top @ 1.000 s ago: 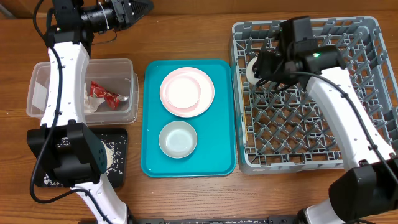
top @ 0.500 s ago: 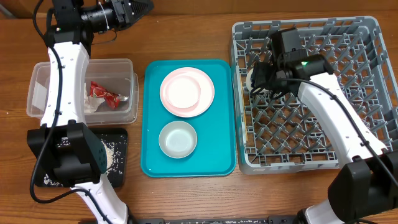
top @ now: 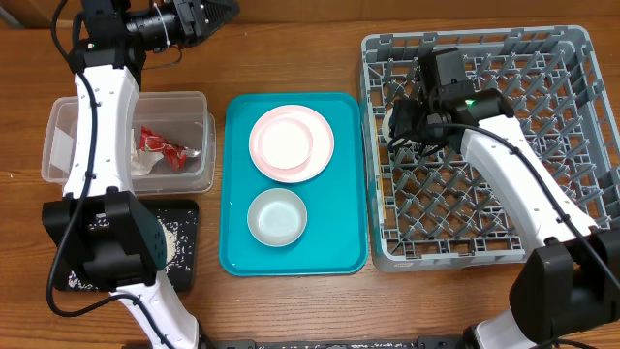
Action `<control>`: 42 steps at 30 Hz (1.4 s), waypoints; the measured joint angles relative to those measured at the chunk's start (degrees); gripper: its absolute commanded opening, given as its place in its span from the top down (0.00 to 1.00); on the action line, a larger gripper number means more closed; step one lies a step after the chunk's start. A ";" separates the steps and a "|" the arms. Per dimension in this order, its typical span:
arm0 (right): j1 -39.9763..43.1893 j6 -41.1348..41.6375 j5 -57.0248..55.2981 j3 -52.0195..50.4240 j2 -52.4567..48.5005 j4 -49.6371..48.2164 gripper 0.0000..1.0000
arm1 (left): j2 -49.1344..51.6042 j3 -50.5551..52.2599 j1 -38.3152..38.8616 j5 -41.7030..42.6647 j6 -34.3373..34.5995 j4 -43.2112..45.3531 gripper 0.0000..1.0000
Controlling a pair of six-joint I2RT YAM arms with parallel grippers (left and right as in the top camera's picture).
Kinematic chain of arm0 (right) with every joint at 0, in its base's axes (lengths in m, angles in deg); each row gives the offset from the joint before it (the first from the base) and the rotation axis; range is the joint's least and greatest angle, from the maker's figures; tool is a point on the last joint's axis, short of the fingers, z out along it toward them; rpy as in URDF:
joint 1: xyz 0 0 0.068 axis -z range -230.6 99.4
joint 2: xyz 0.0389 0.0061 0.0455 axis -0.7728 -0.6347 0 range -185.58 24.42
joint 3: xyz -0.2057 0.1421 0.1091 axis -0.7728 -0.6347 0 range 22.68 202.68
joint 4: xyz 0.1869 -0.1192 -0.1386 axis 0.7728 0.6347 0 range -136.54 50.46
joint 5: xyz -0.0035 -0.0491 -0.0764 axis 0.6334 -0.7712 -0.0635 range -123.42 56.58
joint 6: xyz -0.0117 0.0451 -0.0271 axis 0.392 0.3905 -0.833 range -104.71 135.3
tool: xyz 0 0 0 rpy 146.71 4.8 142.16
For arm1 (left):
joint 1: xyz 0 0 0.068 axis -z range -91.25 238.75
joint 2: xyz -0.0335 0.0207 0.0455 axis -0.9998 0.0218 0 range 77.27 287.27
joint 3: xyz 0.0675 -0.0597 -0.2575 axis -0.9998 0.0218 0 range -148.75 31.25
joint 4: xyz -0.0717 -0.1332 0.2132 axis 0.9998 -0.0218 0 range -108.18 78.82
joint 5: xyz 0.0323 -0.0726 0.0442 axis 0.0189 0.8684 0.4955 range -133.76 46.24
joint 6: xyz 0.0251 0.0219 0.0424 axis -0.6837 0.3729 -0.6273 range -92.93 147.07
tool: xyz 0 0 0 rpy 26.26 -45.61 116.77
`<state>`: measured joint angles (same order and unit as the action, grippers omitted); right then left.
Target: Sort waste into correct bins and load items into the dishwasher
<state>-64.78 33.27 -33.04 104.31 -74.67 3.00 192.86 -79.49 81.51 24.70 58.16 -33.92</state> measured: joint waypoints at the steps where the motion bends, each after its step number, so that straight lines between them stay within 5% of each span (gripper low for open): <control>1: -0.02 0.02 0.00 0.00 -0.09 -0.04 0.64 | 0.00 0.00 0.00 0.00 0.02 0.00 0.83; 7: 0.00 -0.02 0.00 -0.02 -0.13 -0.50 0.51 | 0.00 0.00 0.00 0.00 -0.17 -0.02 0.64; 20: -0.02 0.00 -0.02 -0.02 -0.15 -0.52 0.25 | 0.00 0.00 0.00 0.00 -0.20 -0.02 0.61; 37: -0.02 -0.79 -5.53 0.00 -0.15 -0.70 0.27 | 0.00 0.00 0.00 0.04 -0.20 -0.02 0.66; 42: -0.02 -4.48 -8.17 4.22 -0.57 1.01 0.36 | 0.00 0.00 0.00 0.04 -0.17 -0.02 0.66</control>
<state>-64.80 28.79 -41.21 108.52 -75.24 4.00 192.86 -79.49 81.51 24.75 57.99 -33.95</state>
